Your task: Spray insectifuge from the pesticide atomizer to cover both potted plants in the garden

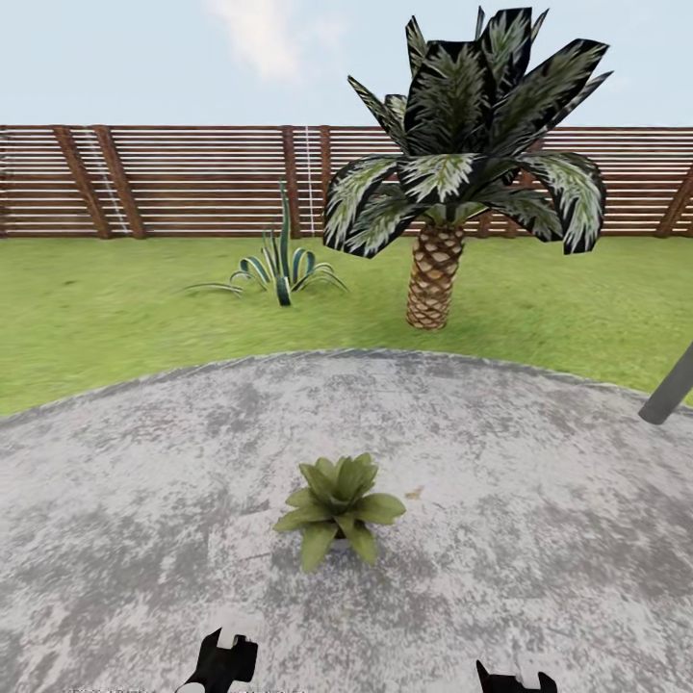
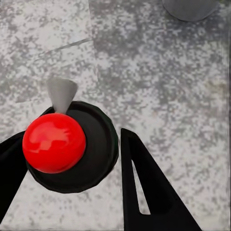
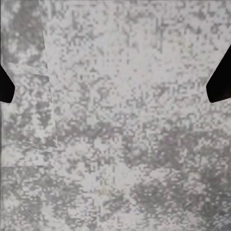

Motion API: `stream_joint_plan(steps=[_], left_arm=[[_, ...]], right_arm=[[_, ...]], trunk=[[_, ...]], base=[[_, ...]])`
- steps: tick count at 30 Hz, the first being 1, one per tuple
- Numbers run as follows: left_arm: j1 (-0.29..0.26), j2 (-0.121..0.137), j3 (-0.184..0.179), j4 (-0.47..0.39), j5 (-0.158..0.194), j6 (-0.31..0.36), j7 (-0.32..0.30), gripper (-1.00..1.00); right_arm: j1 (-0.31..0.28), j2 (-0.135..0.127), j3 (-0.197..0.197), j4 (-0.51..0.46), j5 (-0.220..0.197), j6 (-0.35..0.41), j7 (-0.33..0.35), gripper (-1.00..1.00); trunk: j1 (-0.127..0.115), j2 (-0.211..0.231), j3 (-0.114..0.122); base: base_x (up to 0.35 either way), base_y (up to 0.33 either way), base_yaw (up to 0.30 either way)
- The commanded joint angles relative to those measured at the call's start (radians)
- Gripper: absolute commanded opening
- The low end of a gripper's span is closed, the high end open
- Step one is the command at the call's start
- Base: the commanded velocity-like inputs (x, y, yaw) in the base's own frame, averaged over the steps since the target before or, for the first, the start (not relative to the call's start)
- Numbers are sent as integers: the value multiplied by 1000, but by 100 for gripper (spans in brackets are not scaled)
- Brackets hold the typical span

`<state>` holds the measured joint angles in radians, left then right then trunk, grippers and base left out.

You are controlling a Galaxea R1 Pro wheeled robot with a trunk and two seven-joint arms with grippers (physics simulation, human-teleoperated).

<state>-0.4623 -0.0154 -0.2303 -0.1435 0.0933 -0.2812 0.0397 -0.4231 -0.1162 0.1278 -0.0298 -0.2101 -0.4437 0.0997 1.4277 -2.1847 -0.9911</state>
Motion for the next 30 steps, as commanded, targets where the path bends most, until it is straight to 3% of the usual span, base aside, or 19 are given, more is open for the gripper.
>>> stream_joint_plan(steps=[1,5,23,30], left_arm=[[-1,0,-9,1,9,-4,5,-100],[-1,0,-9,1,9,-4,5,-100],[-1,0,-9,1,9,-4,5,-100],[-1,-1,-9,-1,9,-4,5,-100]], right_arm=[[0,0,7,1,-11,-3,5,100],[0,0,6,1,-11,-3,7,100],[0,0,6,1,-11,-3,7,100],[0,0,6,1,-11,-3,6,100]], trunk=[[0,0,-1],[0,0,-1],[0,0,-1],[0,0,-1]], base=[[0,-275,252],[58,-275,171],[115,-275,6],[100,-275,232]])
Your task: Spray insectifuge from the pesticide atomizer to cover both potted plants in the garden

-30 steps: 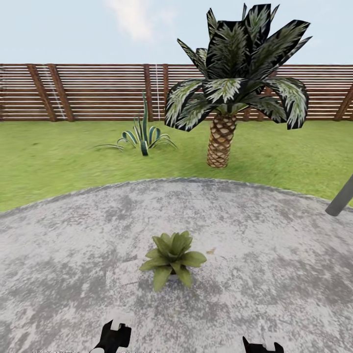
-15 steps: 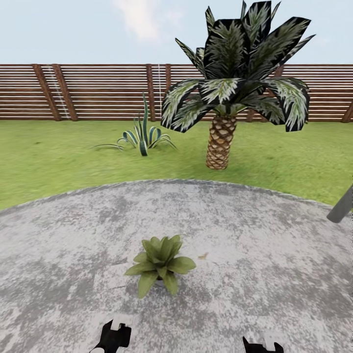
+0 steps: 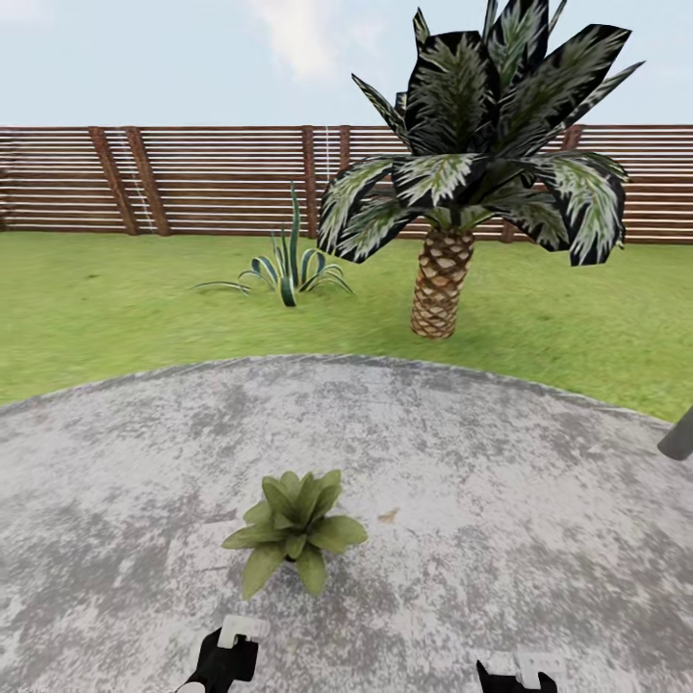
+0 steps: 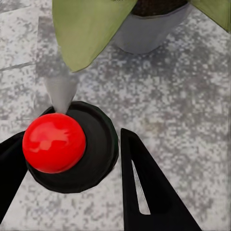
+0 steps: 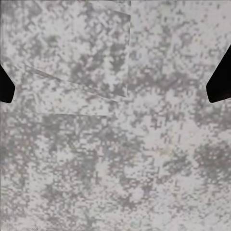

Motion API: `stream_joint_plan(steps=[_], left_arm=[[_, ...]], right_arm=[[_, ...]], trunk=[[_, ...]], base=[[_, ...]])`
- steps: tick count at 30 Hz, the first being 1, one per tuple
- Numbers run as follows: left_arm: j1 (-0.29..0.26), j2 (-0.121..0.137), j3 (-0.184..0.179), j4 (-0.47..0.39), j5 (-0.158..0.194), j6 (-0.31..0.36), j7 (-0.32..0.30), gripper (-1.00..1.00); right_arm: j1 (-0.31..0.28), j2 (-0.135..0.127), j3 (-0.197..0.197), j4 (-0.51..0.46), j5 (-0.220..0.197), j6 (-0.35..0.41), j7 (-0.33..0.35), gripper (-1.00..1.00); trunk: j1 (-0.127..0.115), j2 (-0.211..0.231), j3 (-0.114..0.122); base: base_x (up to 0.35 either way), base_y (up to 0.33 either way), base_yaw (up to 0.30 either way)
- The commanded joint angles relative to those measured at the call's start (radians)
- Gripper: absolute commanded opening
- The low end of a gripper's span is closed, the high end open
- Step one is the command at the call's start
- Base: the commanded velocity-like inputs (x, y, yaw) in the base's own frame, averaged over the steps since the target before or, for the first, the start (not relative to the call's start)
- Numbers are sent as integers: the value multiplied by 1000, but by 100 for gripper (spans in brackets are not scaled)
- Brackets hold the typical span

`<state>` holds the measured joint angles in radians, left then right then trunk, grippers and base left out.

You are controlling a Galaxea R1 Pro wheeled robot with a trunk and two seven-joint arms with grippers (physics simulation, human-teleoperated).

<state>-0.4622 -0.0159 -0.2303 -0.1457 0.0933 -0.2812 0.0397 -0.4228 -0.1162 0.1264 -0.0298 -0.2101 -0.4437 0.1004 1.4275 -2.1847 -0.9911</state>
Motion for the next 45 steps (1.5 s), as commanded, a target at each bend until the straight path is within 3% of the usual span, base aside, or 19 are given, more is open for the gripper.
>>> stream_joint_plan(steps=[1,16,27,30,32,33,35,36,38,39,40,41,45], left_arm=[[-1,0,-9,2,9,-4,5,-100],[-1,-2,-11,0,11,-5,4,-100],[-2,0,-17,-9,2,3,-7,-100],[-9,6,-34,-10,-36,10,-18,-100],[-14,24,-49,-11,-92,14,-76,-100],[-16,34,-54,-12,-133,17,-141,-100],[-20,58,-57,-12,-187,28,-259,-100],[-29,81,-58,-13,-209,33,-339,-100],[-50,113,-59,-22,-230,37,-457,-100],[-65,137,-59,-35,-243,38,-552,-100],[-77,160,-59,-51,-258,39,-649,-100],[-84,171,-59,-64,-268,40,-701,-100],[-84,185,-40,-66,-243,23,-679,-100]], right_arm=[[0,0,7,1,-11,-3,5,100],[0,0,7,1,-11,-3,5,100],[-1,-3,13,-5,-7,-2,8,100],[-1,-9,90,-20,68,-2,12,100],[0,-13,167,-82,151,-1,13,100],[0,-19,199,-139,203,0,14,100],[0,-30,226,-218,295,4,36,100],[1,-33,231,-254,359,12,78,100],[1,-34,235,-288,433,29,164,100],[-2,-35,236,-304,470,45,240,100],[-11,-35,236,-314,489,59,316,100],[-20,-35,236,-320,496,65,360,100],[-34,-13,233,-317,487,61,344,100]], trunk=[[0,0,-1],[0,0,-1],[0,0,-1],[0,0,-1],[0,0,-1],[0,0,-1],[0,0,-1],[0,0,-1],[0,0,-1],[0,0,-1],[0,0,-1],[0,0,-1],[0,0,-1]], base=[[85,-275,273],[-47,-272,274],[-38,-158,12],[0,-4,0],[0,-1,0],[0,0,0],[0,0,0],[0,0,0],[0,0,0],[0,0,0],[0,0,0],[0,0,0],[0,0,0]])
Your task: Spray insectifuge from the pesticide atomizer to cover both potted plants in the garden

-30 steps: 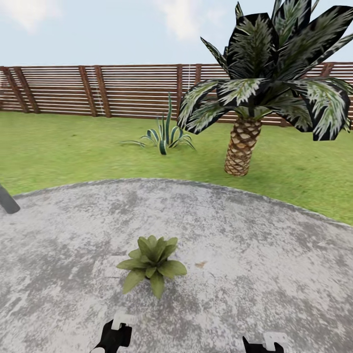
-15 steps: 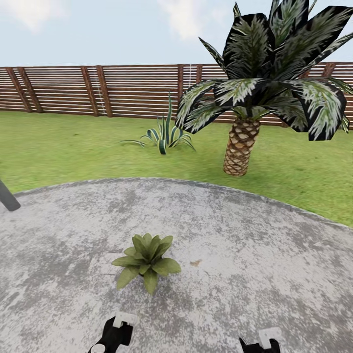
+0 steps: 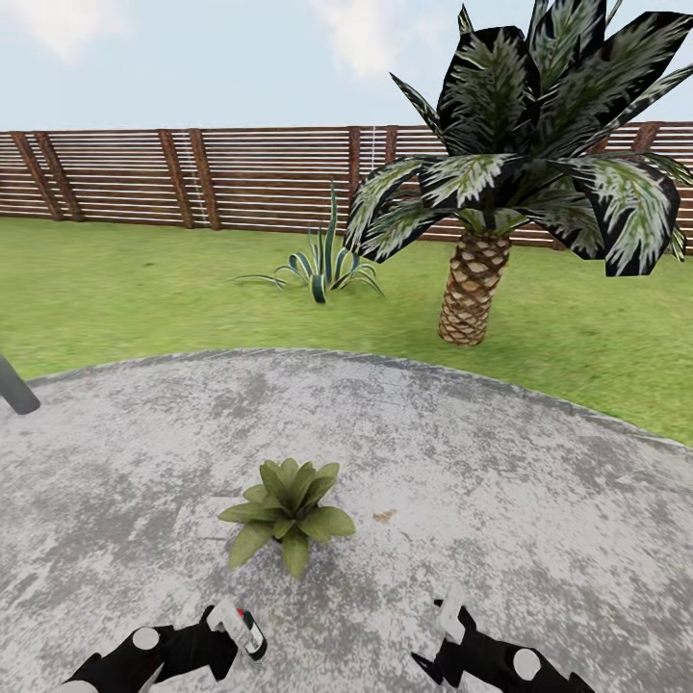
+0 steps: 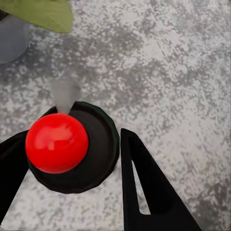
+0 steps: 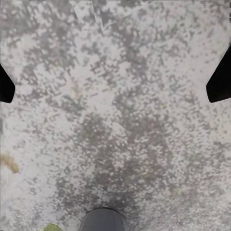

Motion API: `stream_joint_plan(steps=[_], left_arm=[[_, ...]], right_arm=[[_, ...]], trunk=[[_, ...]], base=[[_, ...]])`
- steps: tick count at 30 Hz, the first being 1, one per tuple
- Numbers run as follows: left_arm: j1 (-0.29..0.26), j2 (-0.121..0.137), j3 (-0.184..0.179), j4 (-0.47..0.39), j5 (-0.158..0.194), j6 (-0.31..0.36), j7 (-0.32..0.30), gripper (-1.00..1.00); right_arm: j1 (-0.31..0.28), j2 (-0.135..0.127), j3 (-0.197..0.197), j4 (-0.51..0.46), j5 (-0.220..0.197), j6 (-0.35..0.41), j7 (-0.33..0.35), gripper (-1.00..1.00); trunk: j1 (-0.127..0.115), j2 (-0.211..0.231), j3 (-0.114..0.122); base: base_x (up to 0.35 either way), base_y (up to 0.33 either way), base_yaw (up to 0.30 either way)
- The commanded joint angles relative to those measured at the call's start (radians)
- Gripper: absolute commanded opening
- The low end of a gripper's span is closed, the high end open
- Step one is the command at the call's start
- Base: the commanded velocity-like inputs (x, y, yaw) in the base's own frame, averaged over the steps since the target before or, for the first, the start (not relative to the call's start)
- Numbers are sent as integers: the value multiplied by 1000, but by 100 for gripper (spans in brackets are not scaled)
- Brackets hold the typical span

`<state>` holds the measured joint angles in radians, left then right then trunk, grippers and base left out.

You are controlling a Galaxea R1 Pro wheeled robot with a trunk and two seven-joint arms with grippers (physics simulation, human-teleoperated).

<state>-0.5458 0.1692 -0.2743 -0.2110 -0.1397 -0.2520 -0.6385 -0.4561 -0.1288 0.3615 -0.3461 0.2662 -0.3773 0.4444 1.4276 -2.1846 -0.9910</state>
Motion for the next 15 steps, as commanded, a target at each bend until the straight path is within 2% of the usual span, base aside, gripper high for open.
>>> stream_joint_plan(steps=[1,10,15], left_arm=[[0,1,3,1,-11,-6,4,-100],[-8,-1,-20,-48,-49,4,-7,-100],[-12,-30,-35,-76,-74,10,-39,-100]], right_arm=[[0,6,-2,0,10,-5,-1,100],[-9,53,0,-22,14,-5,6,100],[-10,56,2,-50,15,-5,30,100]], trunk=[[0,0,-1],[0,0,-1],[0,0,-1]], base=[[0,0,0],[0,0,0],[0,0,0]])
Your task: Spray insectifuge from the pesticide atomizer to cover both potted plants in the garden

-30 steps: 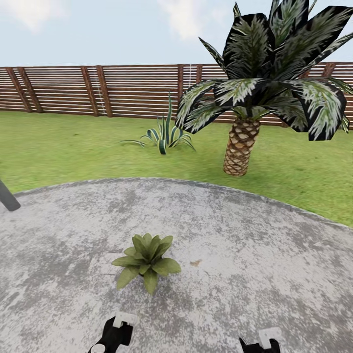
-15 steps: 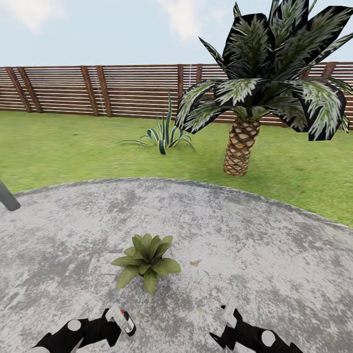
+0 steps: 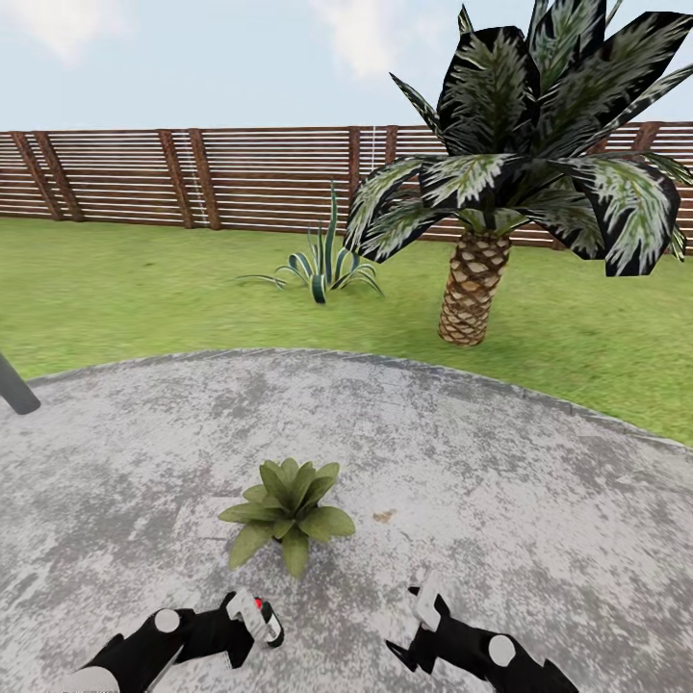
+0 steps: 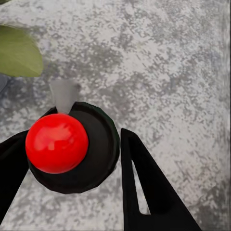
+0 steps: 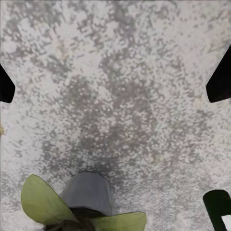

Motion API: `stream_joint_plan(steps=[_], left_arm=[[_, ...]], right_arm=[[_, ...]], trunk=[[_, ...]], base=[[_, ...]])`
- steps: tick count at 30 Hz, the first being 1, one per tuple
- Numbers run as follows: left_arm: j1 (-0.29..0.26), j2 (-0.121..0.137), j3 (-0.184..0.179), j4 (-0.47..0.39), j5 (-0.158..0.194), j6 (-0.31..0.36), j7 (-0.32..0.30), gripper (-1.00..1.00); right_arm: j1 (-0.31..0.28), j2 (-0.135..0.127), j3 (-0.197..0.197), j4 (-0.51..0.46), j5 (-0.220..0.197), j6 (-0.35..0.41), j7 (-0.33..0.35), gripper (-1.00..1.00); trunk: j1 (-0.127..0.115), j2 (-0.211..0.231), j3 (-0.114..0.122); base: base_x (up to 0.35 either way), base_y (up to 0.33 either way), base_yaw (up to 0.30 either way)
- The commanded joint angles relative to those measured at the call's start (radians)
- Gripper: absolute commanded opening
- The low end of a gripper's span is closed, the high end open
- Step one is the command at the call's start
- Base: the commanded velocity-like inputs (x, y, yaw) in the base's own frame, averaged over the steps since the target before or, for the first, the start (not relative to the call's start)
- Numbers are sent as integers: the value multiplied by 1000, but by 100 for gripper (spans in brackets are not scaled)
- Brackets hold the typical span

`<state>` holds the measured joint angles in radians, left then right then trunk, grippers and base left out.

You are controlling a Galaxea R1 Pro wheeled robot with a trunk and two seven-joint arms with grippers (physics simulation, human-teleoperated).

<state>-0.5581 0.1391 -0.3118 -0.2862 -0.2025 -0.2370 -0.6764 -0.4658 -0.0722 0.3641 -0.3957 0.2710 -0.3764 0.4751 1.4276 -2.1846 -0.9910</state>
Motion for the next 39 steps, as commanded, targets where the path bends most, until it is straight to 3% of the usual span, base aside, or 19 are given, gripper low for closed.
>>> stream_joint_plan(steps=[1,7,8,9,12,14,16,18,19,22,35,39], left_arm=[[-1,-6,2,-7,-16,-2,-7,-100],[-3,-40,2,-41,-47,30,-44,-100],[-3,-45,2,-99,-297,36,-184,-100],[-3,-47,2,-111,-302,46,-195,-100],[-3,-67,1,-131,-316,86,-213,-100],[-3,-91,0,-145,-345,94,-215,-100],[-3,-120,2,-160,-417,121,-215,-100],[-3,-157,2,-171,-465,160,-214,-100],[-3,-170,2,-190,-471,165,-215,-100],[-3,-187,1,-197,-473,166,-216,-100],[3,-203,3,-197,-469,153,-220,-100],[8,-219,2,-196,-469,151,-221,-100]], right_arm=[[0,0,-1,-6,11,-6,5,100],[-1,-1,-2,-40,12,-6,38,100],[-1,-1,-2,-164,12,-6,323,100],[-1,-1,-2,-167,13,-6,334,-100],[-1,-1,-2,-172,12,-6,353,-100],[-1,-1,-2,-173,13,-6,355,-100],[-1,-1,-1,-173,12,-6,357,-100],[-1,-1,-1,-194,11,-5,375,-100],[-1,-1,-1,-207,11,-4,424,-100],[-1,-1,-1,-226,11,-4,443,-100],[-1,-1,-1,-238,12,-4,447,-100],[-1,-1,-1,-238,13,-4,447,-100]], trunk=[[0,0,-1],[0,0,-1],[0,0,-1],[0,0,-1],[0,0,-1],[0,0,-1],[0,0,-1],[0,0,-1],[0,0,-1],[0,0,-1],[0,0,-1],[0,0,-1]], base=[[0,0,0],[0,0,0],[0,0,0],[0,0,0],[0,0,0],[0,0,0],[0,0,0],[0,0,0],[0,0,0],[0,0,0],[0,0,0],[0,0,0]])
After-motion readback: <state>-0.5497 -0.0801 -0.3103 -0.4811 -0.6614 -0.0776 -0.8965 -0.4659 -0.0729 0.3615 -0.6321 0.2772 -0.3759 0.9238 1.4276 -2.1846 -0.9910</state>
